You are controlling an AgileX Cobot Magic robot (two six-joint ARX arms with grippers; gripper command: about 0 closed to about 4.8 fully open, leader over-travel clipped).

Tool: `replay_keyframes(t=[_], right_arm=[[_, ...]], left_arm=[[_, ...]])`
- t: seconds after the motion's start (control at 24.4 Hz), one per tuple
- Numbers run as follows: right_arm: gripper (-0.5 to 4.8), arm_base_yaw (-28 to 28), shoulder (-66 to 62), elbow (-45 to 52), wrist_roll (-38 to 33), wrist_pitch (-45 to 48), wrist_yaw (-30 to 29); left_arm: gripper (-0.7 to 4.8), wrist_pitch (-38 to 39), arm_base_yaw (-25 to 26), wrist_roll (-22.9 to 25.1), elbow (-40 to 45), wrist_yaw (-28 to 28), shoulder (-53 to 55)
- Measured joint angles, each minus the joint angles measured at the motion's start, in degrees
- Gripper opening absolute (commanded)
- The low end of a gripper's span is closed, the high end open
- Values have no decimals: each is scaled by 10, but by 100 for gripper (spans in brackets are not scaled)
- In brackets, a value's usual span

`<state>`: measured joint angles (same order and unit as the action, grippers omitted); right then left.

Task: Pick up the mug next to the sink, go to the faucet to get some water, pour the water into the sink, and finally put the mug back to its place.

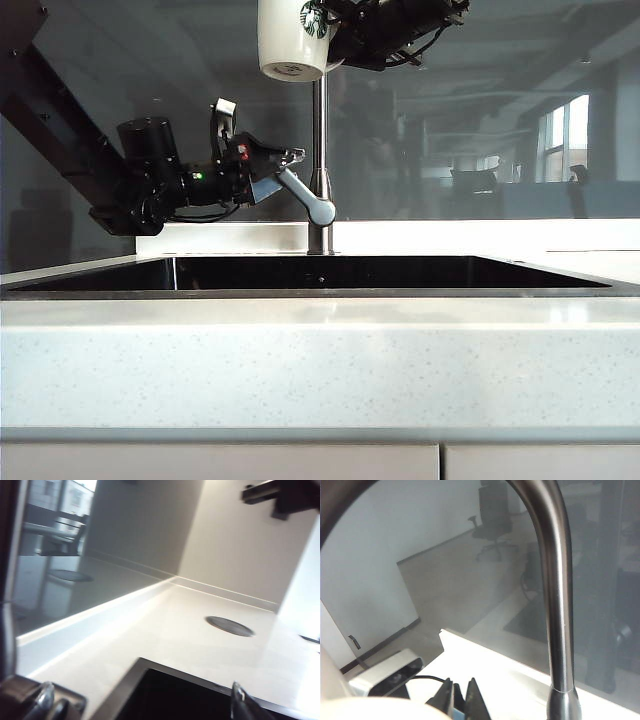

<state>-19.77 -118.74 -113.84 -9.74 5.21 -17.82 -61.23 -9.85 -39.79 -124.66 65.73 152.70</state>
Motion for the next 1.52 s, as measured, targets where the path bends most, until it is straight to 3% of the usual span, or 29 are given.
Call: replay_keyframes(t=[0.33,0.9,1.52], right_arm=[[-4,1,0,0,1,0,1],[-4,0,0,0,1,-3,0],[-4,0,0,0,2,-17,0]], left_arm=[[479,-38,4,-26,-1,43,0],[479,-48,3,17,-1,17,-3],[479,100,3,182,-1,-94,-3]])
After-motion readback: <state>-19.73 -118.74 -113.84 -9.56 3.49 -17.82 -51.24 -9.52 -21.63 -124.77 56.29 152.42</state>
